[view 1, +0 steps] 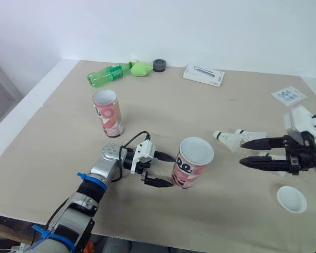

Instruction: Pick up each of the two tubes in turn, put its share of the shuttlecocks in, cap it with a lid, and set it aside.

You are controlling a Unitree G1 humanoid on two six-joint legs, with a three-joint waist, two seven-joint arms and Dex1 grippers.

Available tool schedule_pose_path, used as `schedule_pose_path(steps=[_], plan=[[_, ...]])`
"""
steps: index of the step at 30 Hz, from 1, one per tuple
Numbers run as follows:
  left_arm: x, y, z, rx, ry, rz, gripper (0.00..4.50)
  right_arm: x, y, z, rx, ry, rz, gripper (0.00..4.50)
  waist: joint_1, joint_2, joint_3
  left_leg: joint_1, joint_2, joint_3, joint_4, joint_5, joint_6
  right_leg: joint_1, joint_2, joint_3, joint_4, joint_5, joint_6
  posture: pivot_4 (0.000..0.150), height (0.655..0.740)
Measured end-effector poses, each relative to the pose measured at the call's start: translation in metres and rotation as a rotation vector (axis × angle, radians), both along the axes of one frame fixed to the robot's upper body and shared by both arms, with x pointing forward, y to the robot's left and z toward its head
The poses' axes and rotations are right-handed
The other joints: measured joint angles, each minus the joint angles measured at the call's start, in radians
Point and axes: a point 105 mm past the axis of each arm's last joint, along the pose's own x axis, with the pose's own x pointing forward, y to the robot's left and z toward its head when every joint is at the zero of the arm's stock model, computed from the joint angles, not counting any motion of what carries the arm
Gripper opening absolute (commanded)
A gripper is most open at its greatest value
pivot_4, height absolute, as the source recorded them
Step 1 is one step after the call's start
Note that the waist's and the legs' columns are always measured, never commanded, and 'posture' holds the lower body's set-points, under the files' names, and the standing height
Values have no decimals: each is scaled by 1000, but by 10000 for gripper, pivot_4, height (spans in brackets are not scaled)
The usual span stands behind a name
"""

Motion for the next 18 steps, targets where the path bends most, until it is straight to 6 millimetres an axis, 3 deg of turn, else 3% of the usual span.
schedule_pose_path(steps=[3, 4, 8, 14, 18], plan=[[-5, 15, -2, 34, -23, 3, 45000, -8, -4, -20, -15, 62, -24, 43954, -1, -1, 1, 0, 0, 0, 0, 0, 0, 0, 1, 0, 0, 0, 0, 1500, 7203], [-7, 23, 0, 47, -35, 19, 45000, -11, -1, -30, 0, 81, -28, 44691, -1, -1, 2, 0, 1, -1, 0, 0, 0, 0, 1, -1, 0, 0, 0, 1500, 7203], [-10, 49, 20, 29, -92, 91, 45000, -15, 17, -58, 46, 129, -16, 44691, -3, -2, 3, 0, 2, -1, 0, 1, -1, 0, 2, -1, 0, -2, 3, 1500, 7203], [-50, 85, 42, 13, -105, 193, 45000, -1, 38, -95, 128, 112, -76, 44691, -12, -5, 5, 1, 3, 0, 0, 1, -1, 1, 1, 0, 0, -2, 3, 1500, 7203], [-61, 95, 47, 17, -65, 272, 45000, 7, 54, -99, 161, 81, -60, 44691, -7, -5, 6, 1, 3, 0, 1, 2, -2, 1, 1, -1, 0, -1, 3, 1500, 7203]])
